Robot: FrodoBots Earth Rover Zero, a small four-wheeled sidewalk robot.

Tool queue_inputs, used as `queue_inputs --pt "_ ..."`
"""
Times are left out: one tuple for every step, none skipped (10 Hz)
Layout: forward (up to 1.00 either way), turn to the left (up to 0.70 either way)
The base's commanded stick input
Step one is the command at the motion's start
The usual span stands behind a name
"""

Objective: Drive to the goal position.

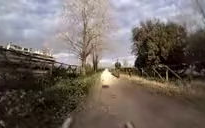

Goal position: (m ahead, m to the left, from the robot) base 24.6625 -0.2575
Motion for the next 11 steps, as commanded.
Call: queue_inputs --pt "0.7 0.0" --pt "0.7 0.0" --pt "0.7 0.0" --pt "0.7 0.0" --pt "0.7 0.0" --pt "0.7 0.0" --pt "0.7 0.0" --pt "0.7 0.0" --pt "0.7 -0.35" --pt "0.7 -0.31" --pt "0.7 -0.06"
